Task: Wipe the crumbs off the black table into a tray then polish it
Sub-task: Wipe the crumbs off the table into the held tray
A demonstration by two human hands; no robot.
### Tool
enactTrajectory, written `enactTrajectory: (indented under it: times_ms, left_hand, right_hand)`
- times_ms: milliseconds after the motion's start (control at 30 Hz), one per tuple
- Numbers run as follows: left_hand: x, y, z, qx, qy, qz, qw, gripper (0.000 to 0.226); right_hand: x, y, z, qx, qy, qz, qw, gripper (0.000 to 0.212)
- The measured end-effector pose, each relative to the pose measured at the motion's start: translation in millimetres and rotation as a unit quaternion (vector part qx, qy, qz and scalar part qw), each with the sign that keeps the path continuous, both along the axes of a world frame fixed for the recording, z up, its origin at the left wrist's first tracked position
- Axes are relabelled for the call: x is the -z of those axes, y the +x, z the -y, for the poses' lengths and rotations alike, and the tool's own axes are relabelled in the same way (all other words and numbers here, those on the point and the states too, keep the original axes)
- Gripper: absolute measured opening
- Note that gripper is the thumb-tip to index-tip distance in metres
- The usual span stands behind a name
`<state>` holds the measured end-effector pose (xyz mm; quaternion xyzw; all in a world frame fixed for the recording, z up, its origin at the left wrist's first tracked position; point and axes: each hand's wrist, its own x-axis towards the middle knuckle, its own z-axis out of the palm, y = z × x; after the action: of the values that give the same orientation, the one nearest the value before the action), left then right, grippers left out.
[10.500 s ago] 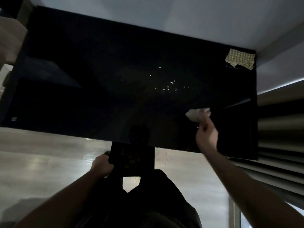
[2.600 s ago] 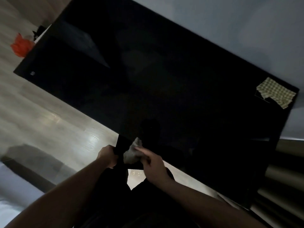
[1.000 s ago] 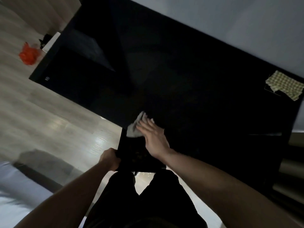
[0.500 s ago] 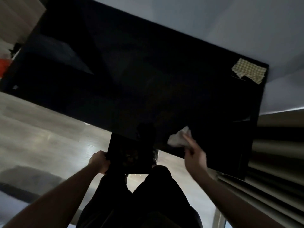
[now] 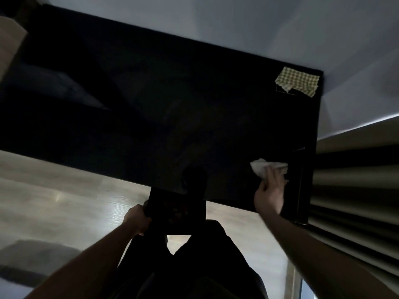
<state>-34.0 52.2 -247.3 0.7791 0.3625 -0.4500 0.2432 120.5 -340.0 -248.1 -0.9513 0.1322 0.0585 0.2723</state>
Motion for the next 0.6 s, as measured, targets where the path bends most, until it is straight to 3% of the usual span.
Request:
enactTrajectory:
  times_ms: [233, 300, 400, 467, 600]
  left_hand:
    - [20.6, -9.2, -1.6, -0.022, -0.009, -0.010, 1.000, 0.042]
    - [17.3, -9.3, -0.5, -0.022, -0.008, -0.007, 1.000, 0.040]
    - [18.7, -13.7, -2.9, -0.032, 0.000, -0.007, 0.999, 0.035]
    - [5.0, -12.0, -0.2, -0.032, 0.004, 0.004, 0.999, 0.031]
    - [-18.8, -12.2, 1.0, -0.039, -0.009, 0.019, 0.999, 0.012]
  right_hand:
    - [-9.5, -61.3, -120.0, -0.187, 0.092, -0.023, 0.978, 0.065]
    - [-14.7, -76.8, -140.8, -0.284, 0.143, -0.032, 0.947, 0.064]
    - [-31.5, -95.2, -161.7, -0.397, 0.209, -0.115, 0.886, 0.057]
    - [-42.6, -89.7, -162.1, -0.384, 0.237, -0.130, 0.883, 0.055]
    - [-50.7, -42.0, -125.7, -0.225, 0.229, -0.055, 0.946, 0.056]
